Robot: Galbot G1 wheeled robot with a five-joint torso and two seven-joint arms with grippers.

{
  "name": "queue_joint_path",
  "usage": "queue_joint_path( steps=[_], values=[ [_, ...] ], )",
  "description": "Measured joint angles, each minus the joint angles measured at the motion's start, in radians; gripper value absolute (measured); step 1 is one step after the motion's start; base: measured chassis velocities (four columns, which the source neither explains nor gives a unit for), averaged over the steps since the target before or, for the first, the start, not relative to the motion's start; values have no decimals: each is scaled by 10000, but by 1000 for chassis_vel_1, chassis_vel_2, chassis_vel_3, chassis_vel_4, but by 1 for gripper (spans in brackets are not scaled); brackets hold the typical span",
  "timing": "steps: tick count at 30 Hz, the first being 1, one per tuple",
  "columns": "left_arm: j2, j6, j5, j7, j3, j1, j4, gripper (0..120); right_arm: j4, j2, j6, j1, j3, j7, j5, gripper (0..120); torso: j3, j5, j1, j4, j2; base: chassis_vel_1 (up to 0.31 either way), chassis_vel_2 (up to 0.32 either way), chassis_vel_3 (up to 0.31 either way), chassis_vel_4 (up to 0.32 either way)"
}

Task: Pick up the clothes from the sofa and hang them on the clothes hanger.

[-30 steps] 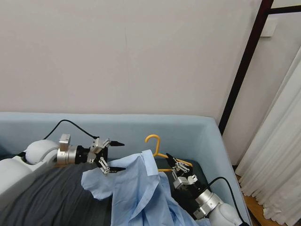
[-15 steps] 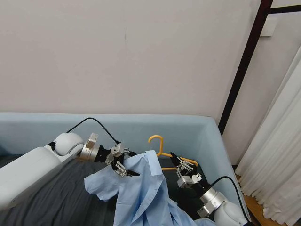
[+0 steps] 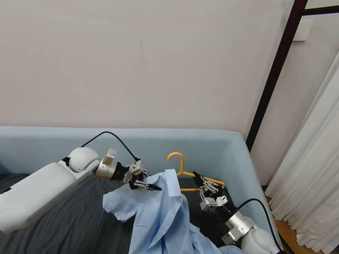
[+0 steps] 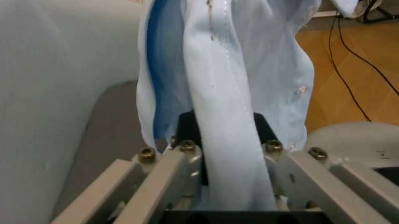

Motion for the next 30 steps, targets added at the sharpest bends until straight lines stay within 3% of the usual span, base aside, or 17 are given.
queue_joint_path(
  steps=[2, 7, 12, 16, 20, 21, 23, 25, 26, 30],
  values=[
    [-41, -6, 49, 89, 14, -22, 66, 3, 0, 2, 1, 20, -9, 44, 30, 5, 0, 0, 0, 0, 0, 0, 0, 0, 0],
    [-114, -14, 78, 243, 36, -103, 237, 3, 22, 4, 3, 19, -31, 113, 98, 6, 0, 0, 0, 0, 0, 0, 0, 0, 0],
    [-205, -17, 92, 359, 43, -177, 483, 2, 111, -86, 44, -6, -58, 158, 486, 22, 0, -1, 0, 0, 0, 0, 0, 0, 0],
    [-322, -21, 145, 407, -5, -238, 791, 2, 367, -337, 468, -103, -99, -343, 1832, 35, 1, 1, 0, -1, 0, 0, 0, 0, 0],
    [-368, -49, 317, 457, -100, -250, 1167, 2, 1213, -931, 1404, -369, -104, -2428, 5658, 54, 0, -2, 0, 0, 0, 0, 0, 0, 0],
    [-368, -49, 317, 457, -100, -250, 1167, 2, 1213, -931, 1404, -369, -104, -2428, 5658, 54, 0, -2, 0, 0, 0, 0, 0, 0, 0],
    [-365, -69, 463, 541, -156, -250, 1340, 2, 1526, -1230, 1713, -522, -187, -3530, 7679, 62, 0, -2, 0, 0, 0, 0, 0, 0, 0],
    [-340, -86, 624, 693, -202, -247, 1520, 2, 1628, -1466, 1571, -686, -428, -4181, 9633, 72, 0, -2, -1, 0, 0, 0, 0, 0, 0],
    [-340, -86, 624, 693, -202, -247, 1520, 2, 1628, -1466, 1571, -686, -428, -4181, 9633, 72, 0, -2, -1, 0, 0, 0, 0, 0, 0],
    [-236, -197, 948, 899, -420, -61, 1793, 2, 1070, -1533, 582, -652, -765, -4332, 12261, 89, 0, 0, 0, -1, 0, 0, 0, 0, 0]
  ],
)
